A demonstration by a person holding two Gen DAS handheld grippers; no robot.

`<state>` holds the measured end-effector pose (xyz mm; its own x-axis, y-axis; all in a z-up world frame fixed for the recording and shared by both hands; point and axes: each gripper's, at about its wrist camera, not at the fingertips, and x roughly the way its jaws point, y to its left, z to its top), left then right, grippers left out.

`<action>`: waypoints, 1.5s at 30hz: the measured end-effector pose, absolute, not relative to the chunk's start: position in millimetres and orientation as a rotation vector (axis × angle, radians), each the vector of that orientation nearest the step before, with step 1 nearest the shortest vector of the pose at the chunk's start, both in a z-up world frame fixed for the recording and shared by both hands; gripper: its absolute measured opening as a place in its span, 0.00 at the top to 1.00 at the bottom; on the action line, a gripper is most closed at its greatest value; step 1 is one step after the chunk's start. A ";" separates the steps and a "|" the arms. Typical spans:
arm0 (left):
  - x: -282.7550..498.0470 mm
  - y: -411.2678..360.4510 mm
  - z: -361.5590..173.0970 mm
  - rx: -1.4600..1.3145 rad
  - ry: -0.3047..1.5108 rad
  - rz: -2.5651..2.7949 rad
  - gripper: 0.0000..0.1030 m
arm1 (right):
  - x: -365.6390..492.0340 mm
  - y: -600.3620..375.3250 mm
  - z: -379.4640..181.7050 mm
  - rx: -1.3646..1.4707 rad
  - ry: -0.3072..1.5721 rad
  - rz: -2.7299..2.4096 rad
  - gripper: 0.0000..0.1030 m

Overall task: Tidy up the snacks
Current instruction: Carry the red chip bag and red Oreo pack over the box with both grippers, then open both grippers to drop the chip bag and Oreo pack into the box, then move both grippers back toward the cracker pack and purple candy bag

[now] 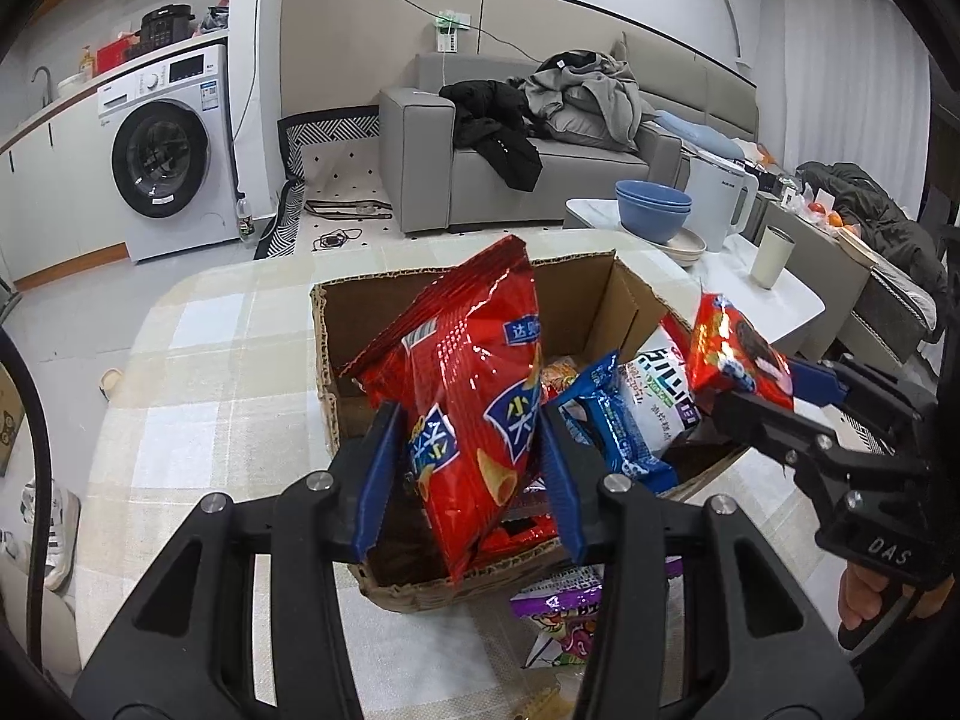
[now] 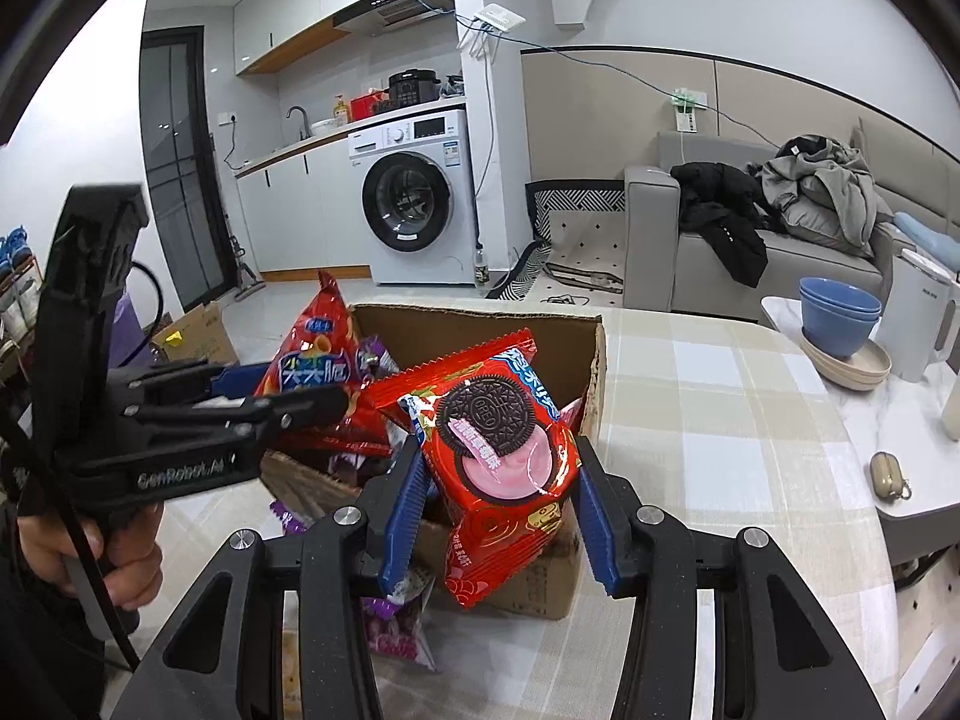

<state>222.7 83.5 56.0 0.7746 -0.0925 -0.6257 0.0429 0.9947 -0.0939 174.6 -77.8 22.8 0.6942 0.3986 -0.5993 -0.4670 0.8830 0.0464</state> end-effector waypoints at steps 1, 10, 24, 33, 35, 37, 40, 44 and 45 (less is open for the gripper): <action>224.0 84.1 54.7 -0.080 0.683 -0.074 0.59 | 177.5 -77.0 22.1 -0.106 0.643 0.477 0.54; 239.3 97.5 51.4 -0.146 0.702 -0.077 0.59 | 197.4 -66.5 18.4 -0.076 0.657 0.452 0.54; 235.6 87.7 51.4 -0.098 0.740 -0.110 0.36 | 218.6 -59.4 17.4 -0.089 0.653 0.442 0.41; 201.7 66.9 60.5 -0.022 0.692 -0.105 0.01 | 187.1 -86.9 28.0 -0.087 0.607 0.440 0.10; 192.9 70.2 63.2 -0.041 0.686 -0.107 0.01 | 180.5 -93.7 31.4 -0.071 0.605 0.434 0.05; 184.0 75.0 66.0 -0.061 0.682 -0.104 0.01 | 173.3 -102.0 34.0 -0.038 0.604 0.440 0.01; 169.5 84.8 68.6 -0.086 0.676 -0.089 0.01 | 162.2 -108.9 34.5 -0.005 0.626 0.454 0.01; 151.6 95.4 67.7 -0.097 0.681 -0.072 0.01 | 145.9 -115.9 29.5 -0.012 0.637 0.430 0.01; 145.4 96.0 66.6 -0.094 0.680 -0.066 0.01 | 141.8 -117.4 26.7 -0.006 0.644 0.432 0.01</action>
